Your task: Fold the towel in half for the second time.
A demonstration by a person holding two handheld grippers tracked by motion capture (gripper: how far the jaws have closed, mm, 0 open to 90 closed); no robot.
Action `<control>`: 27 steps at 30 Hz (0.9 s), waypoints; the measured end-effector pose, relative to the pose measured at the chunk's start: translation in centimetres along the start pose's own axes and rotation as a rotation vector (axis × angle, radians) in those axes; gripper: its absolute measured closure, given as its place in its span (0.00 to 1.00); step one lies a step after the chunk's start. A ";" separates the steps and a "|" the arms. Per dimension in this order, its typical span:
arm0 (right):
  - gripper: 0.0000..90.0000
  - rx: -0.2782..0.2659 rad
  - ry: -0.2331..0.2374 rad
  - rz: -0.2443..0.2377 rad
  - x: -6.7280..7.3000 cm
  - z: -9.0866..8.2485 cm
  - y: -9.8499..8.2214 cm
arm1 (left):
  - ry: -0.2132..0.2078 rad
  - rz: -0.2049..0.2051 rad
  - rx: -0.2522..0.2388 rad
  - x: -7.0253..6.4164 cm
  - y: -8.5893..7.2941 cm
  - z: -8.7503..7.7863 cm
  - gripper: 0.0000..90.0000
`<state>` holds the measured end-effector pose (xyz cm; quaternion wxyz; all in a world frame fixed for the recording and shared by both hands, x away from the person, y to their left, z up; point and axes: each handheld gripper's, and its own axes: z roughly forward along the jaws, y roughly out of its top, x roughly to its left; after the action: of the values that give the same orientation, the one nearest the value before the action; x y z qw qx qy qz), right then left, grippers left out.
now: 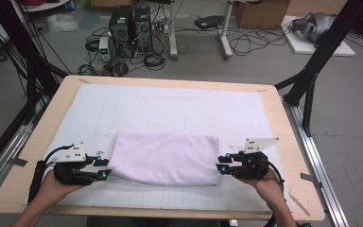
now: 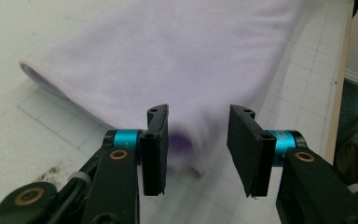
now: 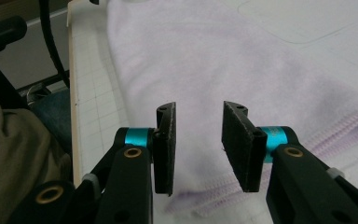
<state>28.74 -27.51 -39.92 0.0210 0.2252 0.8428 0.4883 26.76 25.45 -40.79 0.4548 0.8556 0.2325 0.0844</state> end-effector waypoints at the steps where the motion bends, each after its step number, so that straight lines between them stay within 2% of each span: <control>1: 0.71 0.012 -0.001 -0.005 0.1 0.4 0.1 | 0.001 -0.005 0.002 0.1 0.1 0.3 0.65; 5: 0.68 0.086 0.015 -0.032 0.6 2.6 -0.1 | -0.006 -0.001 0.020 0.3 0.2 1.4 0.65; 7: 0.68 0.112 0.005 -0.034 0.5 3.2 -0.3 | -0.001 -0.003 0.025 0.6 0.4 1.7 0.65; 9: 0.68 0.108 0.003 -0.020 0.0 3.3 -0.1 | -0.004 -0.012 0.025 0.9 0.7 1.9 0.65; 11: 0.66 0.096 -0.003 -0.011 -0.3 3.0 0.1 | -0.009 -0.004 0.028 0.9 0.8 2.0 0.65; 14: 0.66 0.102 -0.029 -0.012 -0.7 2.4 -0.1 | -0.004 -0.005 0.033 1.2 0.8 2.0 0.65; 17: 0.66 0.106 -0.085 0.006 -1.7 1.9 -0.2 | 0.028 -0.014 0.031 2.3 1.4 2.0 0.65; 20: 0.66 0.104 -0.137 0.007 -3.0 1.7 0.8 | 0.063 -0.028 0.030 3.6 2.5 2.4 0.70; 24: 0.63 0.107 -0.198 0.008 -5.4 2.3 2.3 | 0.148 -0.043 0.032 5.9 3.7 4.2 0.68; 27: 0.60 0.134 -0.233 0.003 -7.0 3.4 2.9 | 0.212 -0.087 0.062 7.5 3.7 5.5 0.61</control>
<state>36.94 -26.38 -40.58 0.1032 0.2825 0.8650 0.4016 36.54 23.16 -41.40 0.4041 0.8447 0.3186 0.1471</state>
